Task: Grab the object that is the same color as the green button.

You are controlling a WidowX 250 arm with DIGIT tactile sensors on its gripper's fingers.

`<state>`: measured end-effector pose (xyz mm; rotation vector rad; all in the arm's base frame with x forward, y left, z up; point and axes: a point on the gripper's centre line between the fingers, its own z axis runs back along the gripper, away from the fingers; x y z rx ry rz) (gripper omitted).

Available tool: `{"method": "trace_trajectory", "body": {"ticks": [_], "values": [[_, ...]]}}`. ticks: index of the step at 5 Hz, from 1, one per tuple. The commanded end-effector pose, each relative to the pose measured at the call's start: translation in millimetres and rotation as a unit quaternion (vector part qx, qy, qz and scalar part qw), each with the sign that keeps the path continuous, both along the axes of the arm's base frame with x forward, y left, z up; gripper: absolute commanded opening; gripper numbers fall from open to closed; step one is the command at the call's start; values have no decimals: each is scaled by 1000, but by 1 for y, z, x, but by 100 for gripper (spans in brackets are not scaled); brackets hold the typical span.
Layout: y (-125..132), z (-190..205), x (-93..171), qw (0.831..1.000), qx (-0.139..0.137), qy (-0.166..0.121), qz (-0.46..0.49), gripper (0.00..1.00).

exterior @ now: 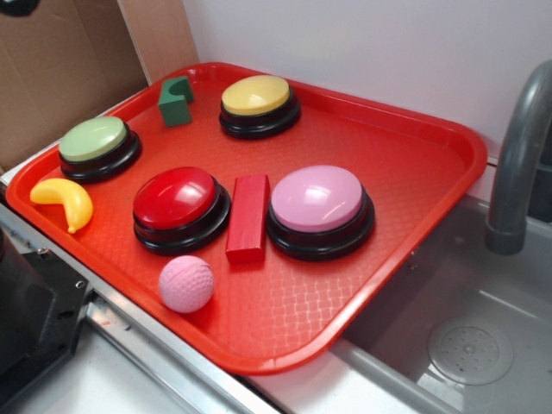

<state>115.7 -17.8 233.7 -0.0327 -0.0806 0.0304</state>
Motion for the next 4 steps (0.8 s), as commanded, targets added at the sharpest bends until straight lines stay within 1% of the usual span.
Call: {"method": "trace_trajectory", "body": {"ticks": [1, 2, 3, 4], "values": [[0, 0, 0, 1000, 0, 0, 0, 100], [8, -20, 32, 996, -24, 1, 86, 100], [18, -34, 62, 989, -36, 4, 145, 100], [40, -50, 92, 975, -42, 5, 218, 100]]}}
